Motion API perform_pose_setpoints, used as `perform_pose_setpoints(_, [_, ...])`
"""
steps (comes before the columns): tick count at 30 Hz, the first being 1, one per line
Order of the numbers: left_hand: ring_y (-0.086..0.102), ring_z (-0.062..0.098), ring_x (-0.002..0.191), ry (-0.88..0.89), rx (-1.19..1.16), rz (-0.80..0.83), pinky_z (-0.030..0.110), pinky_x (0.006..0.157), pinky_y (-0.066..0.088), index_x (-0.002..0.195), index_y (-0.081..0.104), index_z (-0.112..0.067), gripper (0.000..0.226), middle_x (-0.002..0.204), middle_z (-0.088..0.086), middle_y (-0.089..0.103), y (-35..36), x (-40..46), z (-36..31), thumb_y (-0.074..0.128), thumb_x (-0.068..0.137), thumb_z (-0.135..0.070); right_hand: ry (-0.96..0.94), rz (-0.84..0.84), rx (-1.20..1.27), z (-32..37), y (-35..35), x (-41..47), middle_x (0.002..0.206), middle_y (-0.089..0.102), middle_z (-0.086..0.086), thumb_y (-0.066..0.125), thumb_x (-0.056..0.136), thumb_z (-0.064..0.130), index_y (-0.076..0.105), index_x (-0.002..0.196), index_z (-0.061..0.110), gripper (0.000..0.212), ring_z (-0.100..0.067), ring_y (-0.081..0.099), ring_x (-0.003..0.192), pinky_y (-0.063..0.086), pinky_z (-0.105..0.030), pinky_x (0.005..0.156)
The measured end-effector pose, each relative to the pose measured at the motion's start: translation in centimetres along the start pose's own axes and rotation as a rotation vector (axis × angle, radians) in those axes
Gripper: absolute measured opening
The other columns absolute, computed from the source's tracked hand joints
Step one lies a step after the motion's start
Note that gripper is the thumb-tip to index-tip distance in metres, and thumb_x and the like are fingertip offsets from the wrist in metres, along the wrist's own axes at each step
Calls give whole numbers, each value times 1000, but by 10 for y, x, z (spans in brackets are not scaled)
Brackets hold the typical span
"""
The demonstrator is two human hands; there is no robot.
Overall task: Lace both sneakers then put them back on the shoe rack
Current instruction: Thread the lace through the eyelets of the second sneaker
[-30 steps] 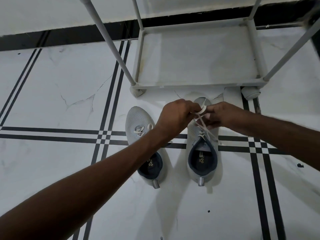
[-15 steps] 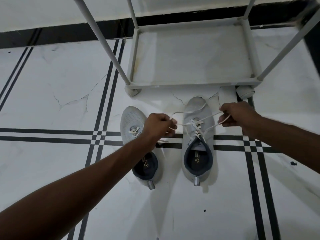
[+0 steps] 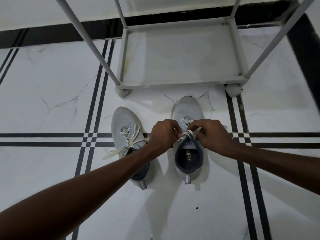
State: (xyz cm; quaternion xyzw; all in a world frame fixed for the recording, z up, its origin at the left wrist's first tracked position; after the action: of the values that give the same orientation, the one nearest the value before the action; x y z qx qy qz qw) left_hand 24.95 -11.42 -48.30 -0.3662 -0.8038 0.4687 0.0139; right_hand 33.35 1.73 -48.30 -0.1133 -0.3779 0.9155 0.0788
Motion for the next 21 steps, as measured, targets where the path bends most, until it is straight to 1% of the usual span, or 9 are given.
perform_pose_setpoints(2, [63,14,71,18,-7,24,25,65,48,90,76,-16,10,82,2,74,3,2,0,68,84,-13,22,14,10,-7,1,4,82,75,0,68,79,0,76,95,19,26,-9,66,69,51,-16,66])
perform_pose_setpoints(3, [63,15,72,31,-5,49,24,67,48,93,76,-15,11,81,2,73,6,3,0,68,86,-14,20,27,1,-9,3,5,79,75,0,67,79,0,75,95,19,26,-10,66,68,52,-18,65])
perform_pose_setpoints(5, [64,17,77,56,-3,114,24,69,47,100,74,-15,14,86,2,73,11,4,0,66,88,-16,-10,24,-28,-9,4,4,77,73,-1,65,80,3,74,94,19,23,-13,66,67,56,-29,64])
perform_pose_setpoints(7, [63,16,79,71,17,163,24,68,45,103,70,-17,16,89,1,73,14,6,2,69,87,-17,-46,10,-67,-8,2,2,77,71,-2,62,79,5,74,93,17,22,-17,64,67,54,-34,63])
perform_pose_setpoints(11, [62,12,72,115,51,241,12,57,39,101,72,-15,15,75,-9,66,10,9,2,71,86,-15,-91,63,-162,-5,-2,1,79,66,-3,67,81,8,74,89,15,13,-19,57,71,42,-30,65])
perform_pose_setpoints(13, [61,10,72,175,130,237,20,62,41,96,75,-14,12,82,-3,73,3,10,1,72,85,-15,-110,102,-245,-10,-5,1,76,63,-1,69,81,7,72,80,13,8,-20,57,71,39,-29,64])
perform_pose_setpoints(16, [57,13,73,257,264,207,27,65,39,85,73,-13,7,86,2,72,-4,5,13,69,82,-8,-64,117,-294,-36,-18,-1,64,51,9,68,66,-10,58,62,16,29,-18,55,62,45,-33,57])
perform_pose_setpoints(18, [57,19,76,273,321,226,26,64,33,82,70,-14,11,83,-1,62,-1,-5,26,65,80,-4,-50,157,-332,-48,-18,-7,63,49,11,65,59,-14,51,61,20,37,-17,54,60,49,-37,56])
perform_pose_setpoints(21, [60,23,79,275,344,231,26,64,30,80,68,-15,14,80,-7,51,2,-12,40,63,78,-1,-59,195,-350,-53,-9,-10,67,54,4,63,59,-15,51,64,19,36,-22,58,64,49,-35,57])
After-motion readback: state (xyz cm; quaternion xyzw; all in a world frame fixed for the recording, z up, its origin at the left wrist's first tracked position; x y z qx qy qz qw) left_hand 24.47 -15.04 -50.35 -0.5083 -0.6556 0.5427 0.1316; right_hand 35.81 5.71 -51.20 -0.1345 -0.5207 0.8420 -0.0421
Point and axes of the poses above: each hand's wrist, its own x-axis towards the middle knuckle, its own y-axis out of the palm, z = x × y, the point moved 7 cm from there along x, towards the middle knuckle
